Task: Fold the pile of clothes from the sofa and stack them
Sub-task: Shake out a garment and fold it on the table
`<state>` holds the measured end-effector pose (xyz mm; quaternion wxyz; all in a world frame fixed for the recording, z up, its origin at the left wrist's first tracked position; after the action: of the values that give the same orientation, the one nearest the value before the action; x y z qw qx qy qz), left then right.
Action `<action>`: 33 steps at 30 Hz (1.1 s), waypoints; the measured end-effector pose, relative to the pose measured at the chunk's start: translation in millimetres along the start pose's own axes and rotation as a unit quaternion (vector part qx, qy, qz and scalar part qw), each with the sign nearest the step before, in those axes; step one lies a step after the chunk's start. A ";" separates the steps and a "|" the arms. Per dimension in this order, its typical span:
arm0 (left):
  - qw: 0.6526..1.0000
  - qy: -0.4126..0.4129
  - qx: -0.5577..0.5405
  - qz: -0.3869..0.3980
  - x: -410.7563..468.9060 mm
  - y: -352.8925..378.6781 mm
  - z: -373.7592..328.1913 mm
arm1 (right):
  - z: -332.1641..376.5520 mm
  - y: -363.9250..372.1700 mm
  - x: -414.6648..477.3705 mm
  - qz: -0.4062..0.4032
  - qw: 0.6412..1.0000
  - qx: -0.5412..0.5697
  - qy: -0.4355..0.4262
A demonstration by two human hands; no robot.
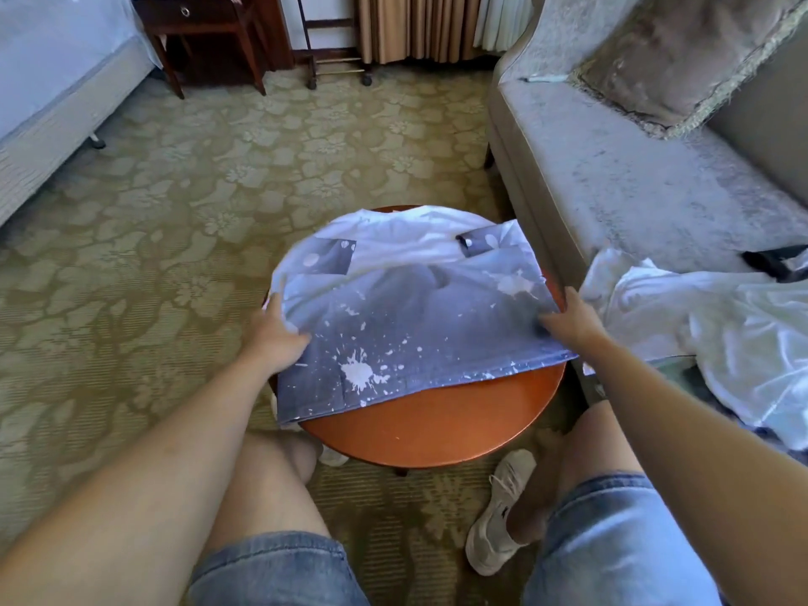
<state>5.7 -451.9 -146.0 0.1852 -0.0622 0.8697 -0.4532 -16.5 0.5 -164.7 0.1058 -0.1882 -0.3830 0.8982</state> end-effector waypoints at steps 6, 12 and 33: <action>0.997 -0.080 0.018 -0.004 -22.5 13.7 39.1 | -40.0 5.8 -17.0 0.004 0.997 0.015 0.072; 0.997 -0.076 0.006 0.030 -56.0 14.4 45.2 | -25.0 -13.0 -41.8 -0.054 0.997 0.001 0.050; 0.922 0.094 -0.374 -0.013 -136.4 -56.1 -62.9 | 67.6 -79.2 -171.5 -0.008 0.928 0.322 -0.188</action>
<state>104.5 -398.7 -31.5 0.0598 -0.0950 0.9885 -0.1009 114.3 -46.5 -20.0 0.0941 0.0319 -0.0872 0.9912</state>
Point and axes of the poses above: each hand's wrist, its own x-axis towards the middle knuckle, its own y-axis out of the palm, z = x × y, the point moved 4 cm from there along x, towards the middle knuckle, and after that the axes turned 2 degrees about x, right-handed, at the moved point
